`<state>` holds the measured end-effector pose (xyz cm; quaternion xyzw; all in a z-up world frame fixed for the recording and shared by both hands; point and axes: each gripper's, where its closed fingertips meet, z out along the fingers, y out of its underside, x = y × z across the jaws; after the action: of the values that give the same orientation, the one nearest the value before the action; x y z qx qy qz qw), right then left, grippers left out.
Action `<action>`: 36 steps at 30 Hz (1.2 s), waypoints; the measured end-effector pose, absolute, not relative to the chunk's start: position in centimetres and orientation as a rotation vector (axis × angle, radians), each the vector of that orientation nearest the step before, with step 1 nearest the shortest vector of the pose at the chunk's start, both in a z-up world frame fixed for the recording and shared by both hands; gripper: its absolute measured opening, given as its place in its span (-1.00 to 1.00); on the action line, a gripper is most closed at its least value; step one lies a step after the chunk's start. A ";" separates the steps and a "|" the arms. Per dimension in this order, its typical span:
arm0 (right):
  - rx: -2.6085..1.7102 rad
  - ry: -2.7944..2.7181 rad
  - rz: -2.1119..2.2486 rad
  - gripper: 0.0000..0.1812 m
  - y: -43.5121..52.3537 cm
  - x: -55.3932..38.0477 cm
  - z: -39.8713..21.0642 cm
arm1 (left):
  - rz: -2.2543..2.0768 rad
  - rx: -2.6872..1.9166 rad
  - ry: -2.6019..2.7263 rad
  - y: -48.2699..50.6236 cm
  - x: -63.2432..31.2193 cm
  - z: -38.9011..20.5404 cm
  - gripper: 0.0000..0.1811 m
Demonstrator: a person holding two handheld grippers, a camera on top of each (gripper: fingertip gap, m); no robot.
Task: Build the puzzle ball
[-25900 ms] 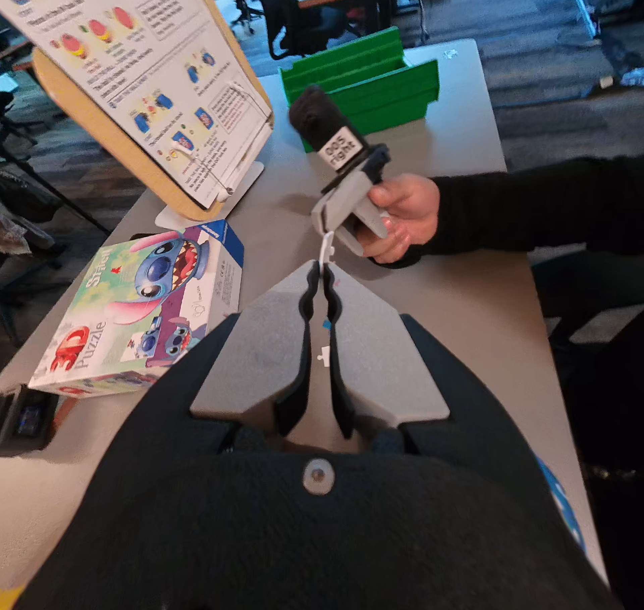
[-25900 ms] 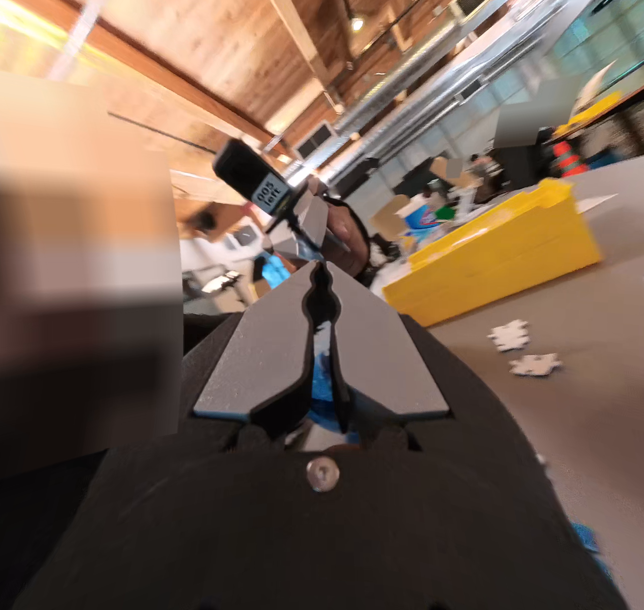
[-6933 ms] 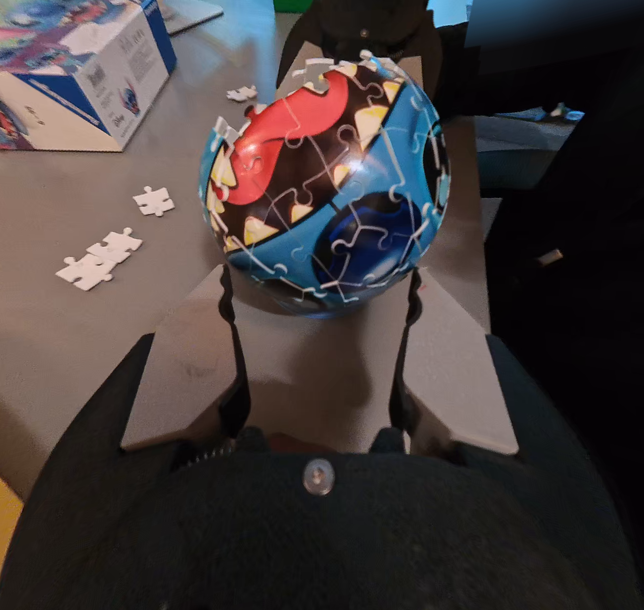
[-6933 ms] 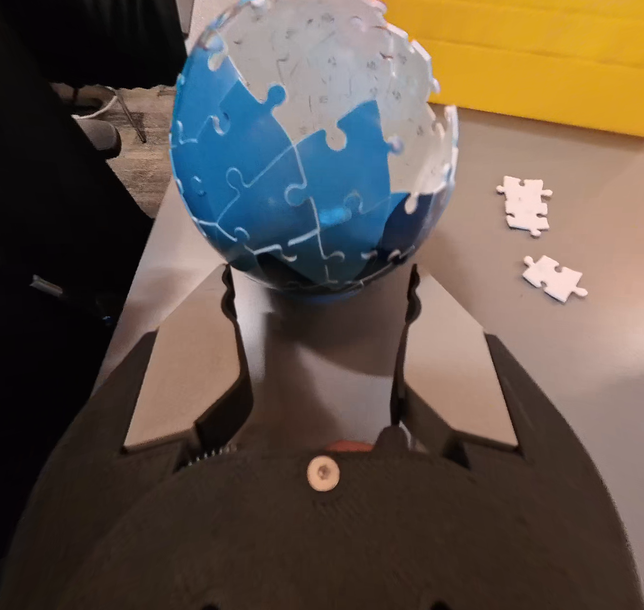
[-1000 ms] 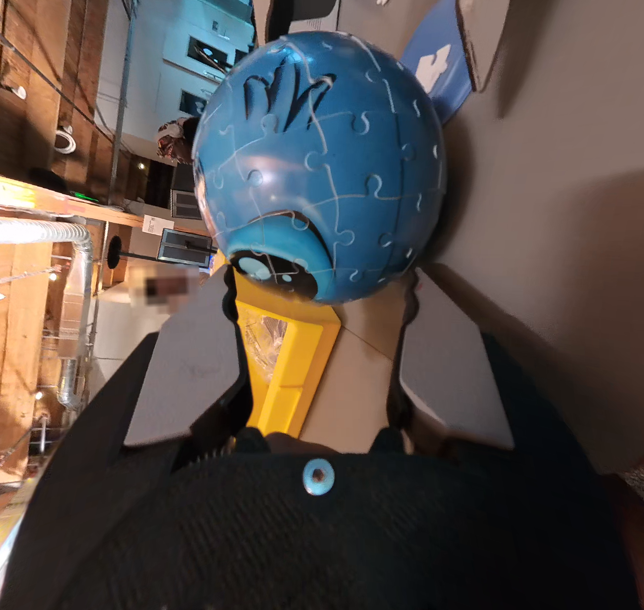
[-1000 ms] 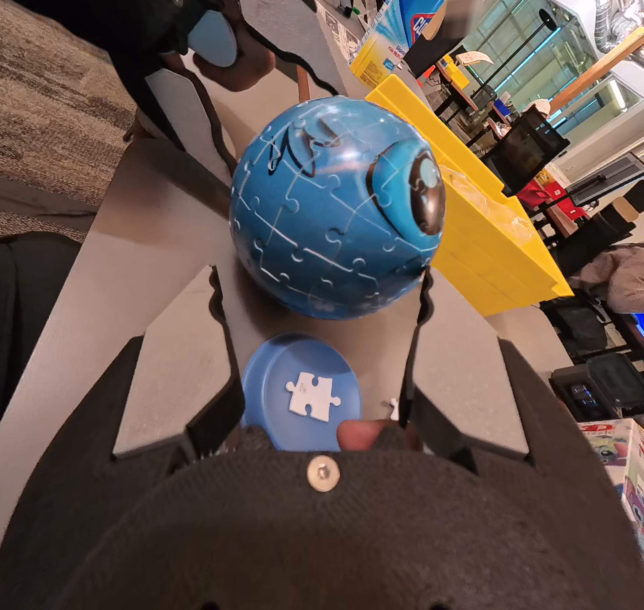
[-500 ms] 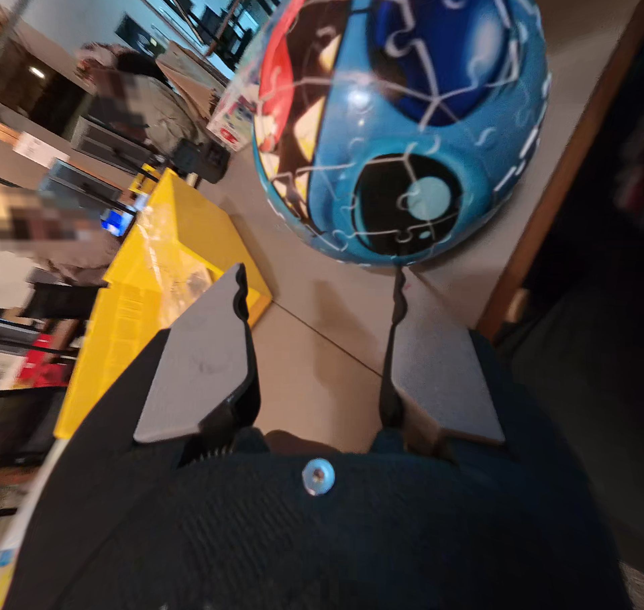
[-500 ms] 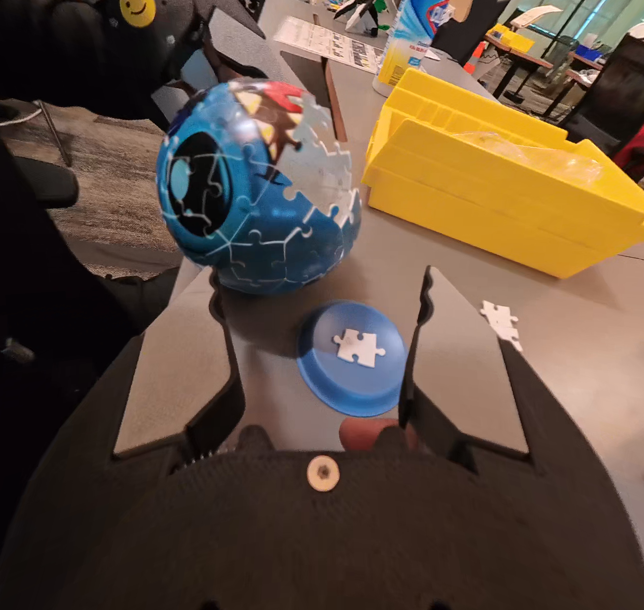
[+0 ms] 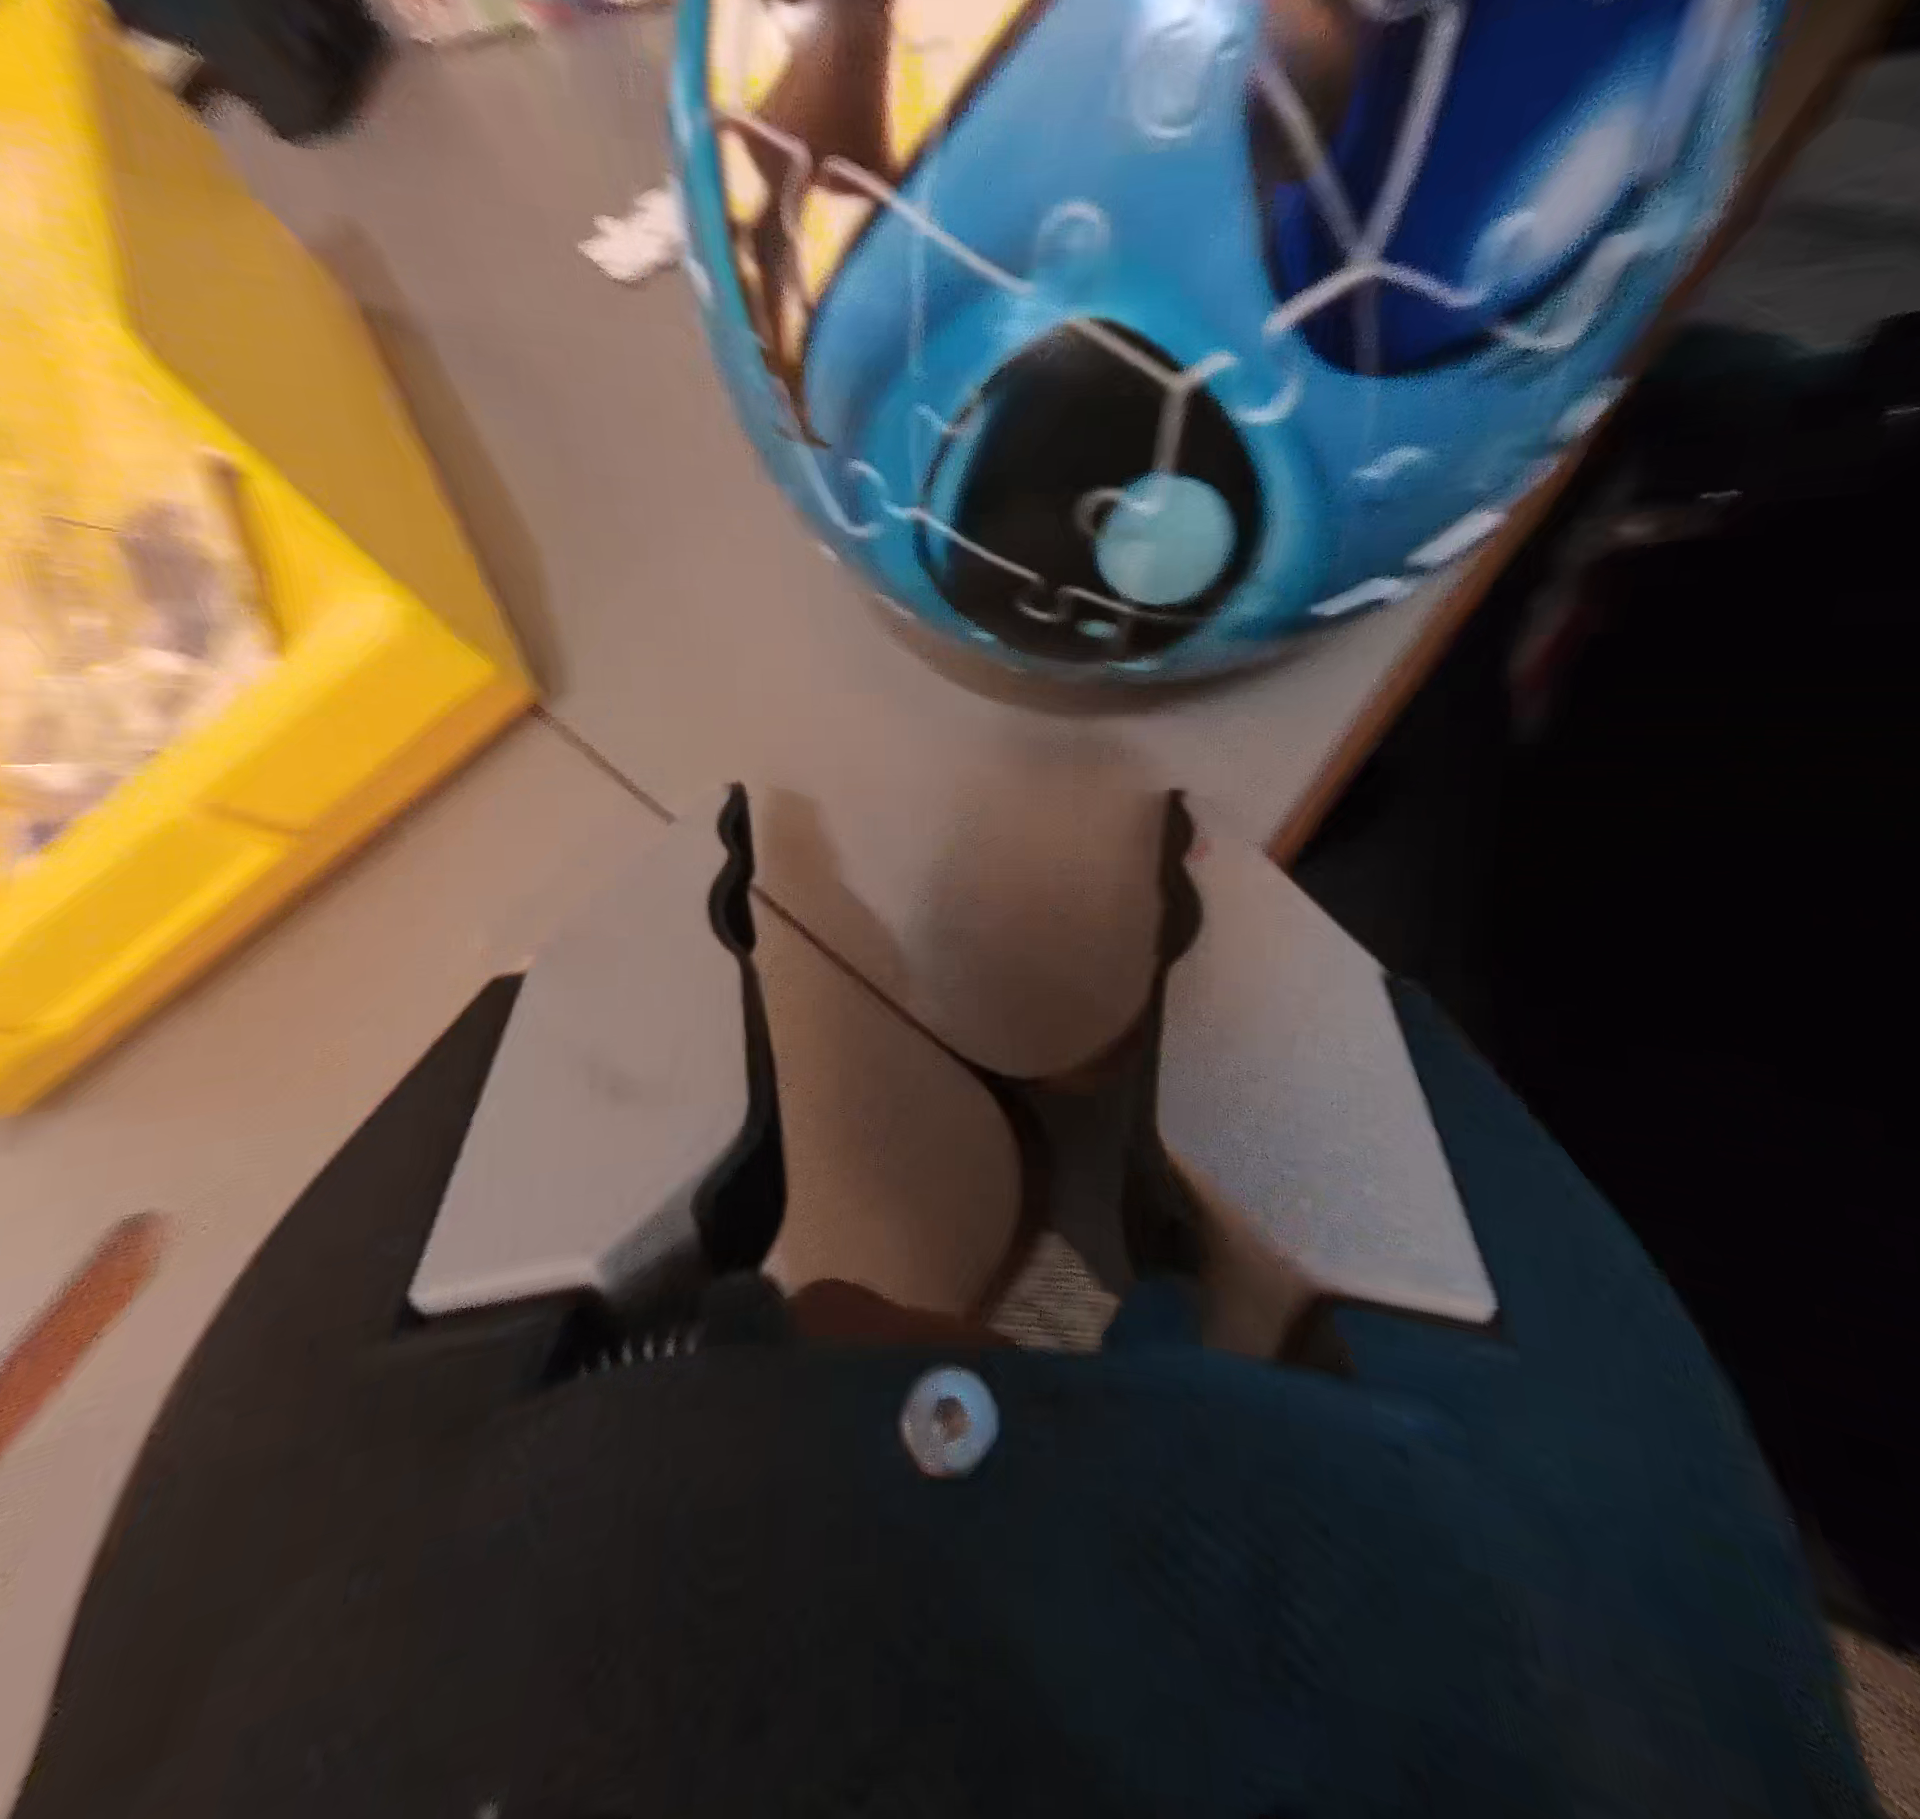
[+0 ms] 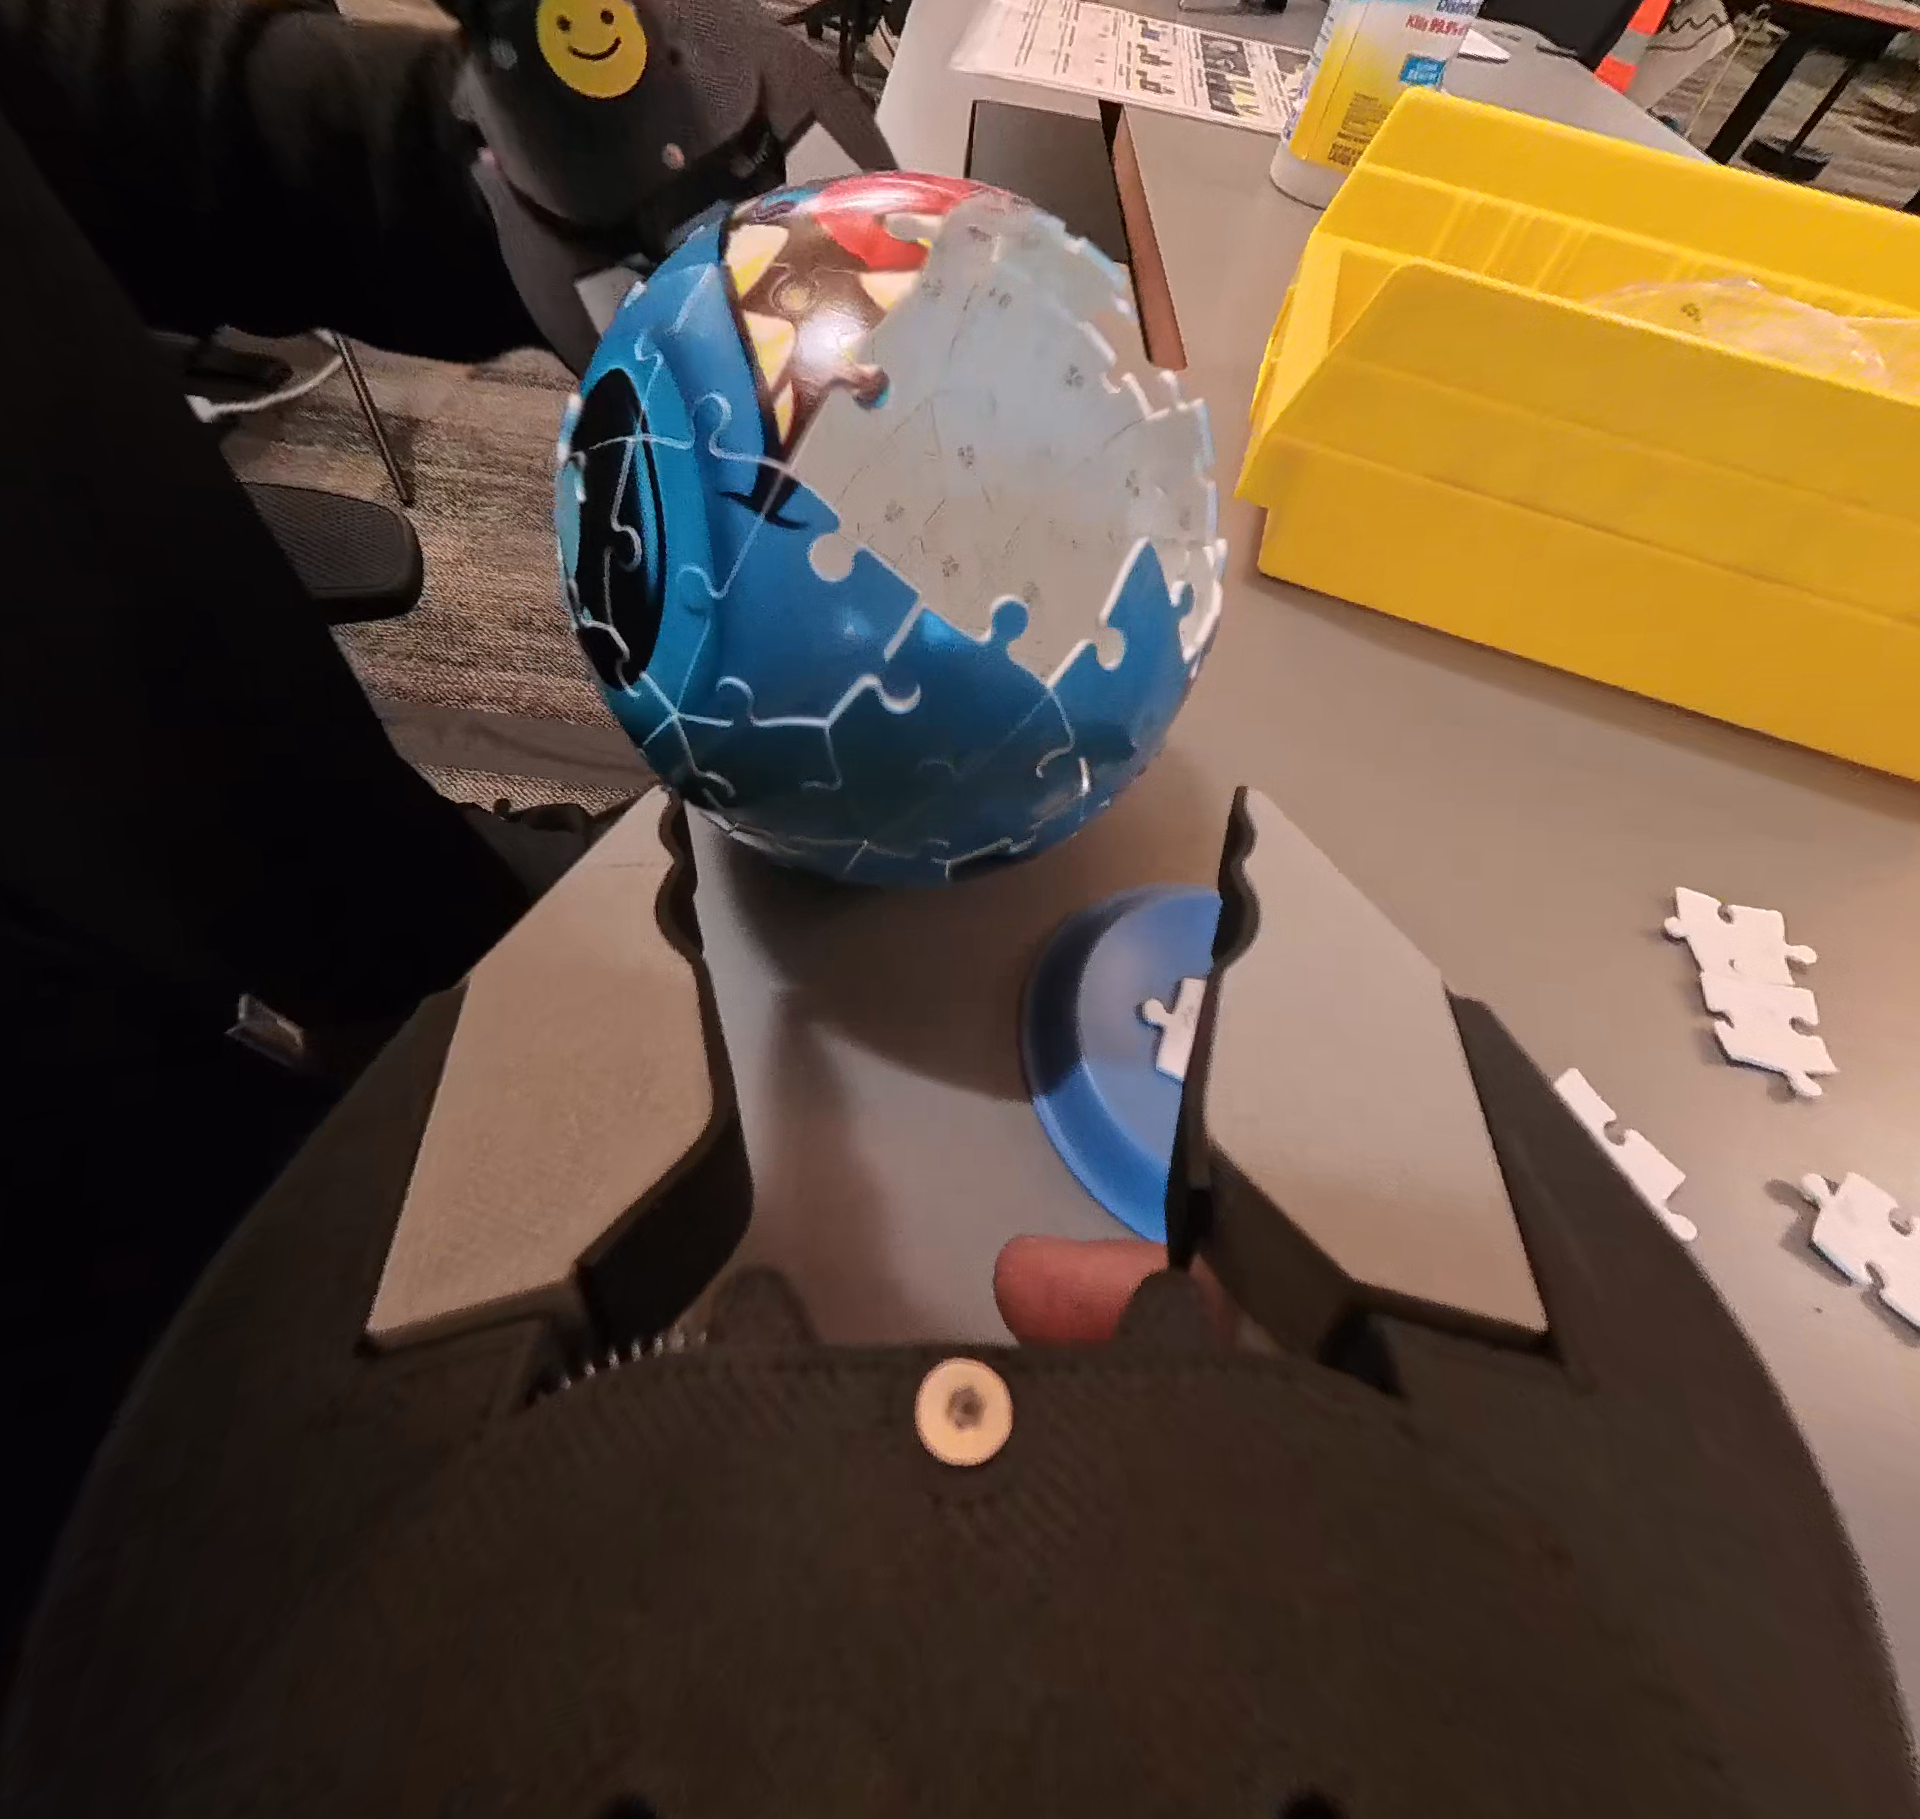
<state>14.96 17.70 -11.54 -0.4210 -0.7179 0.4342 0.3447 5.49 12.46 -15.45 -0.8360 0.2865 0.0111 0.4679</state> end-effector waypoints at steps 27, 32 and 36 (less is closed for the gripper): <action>-1.607 -1.886 0.982 0.00 27.6 14.6 -15.7 | -0.465 -1.834 0.404 13.9 9.7 -10.4 0.15; -1.534 -1.986 0.855 -0.42 27.1 13.9 -16.7 | -0.455 -1.831 0.396 14.0 9.7 -10.5 0.15; -1.498 -1.986 0.789 -0.67 27.7 13.9 -16.4 | -0.459 -1.839 0.392 14.1 9.5 -10.7 0.15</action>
<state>13.92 27.75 -16.43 -0.5537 -0.7344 0.2917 0.2628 9.47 14.14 -10.66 -0.7826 0.1667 -0.1954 0.5671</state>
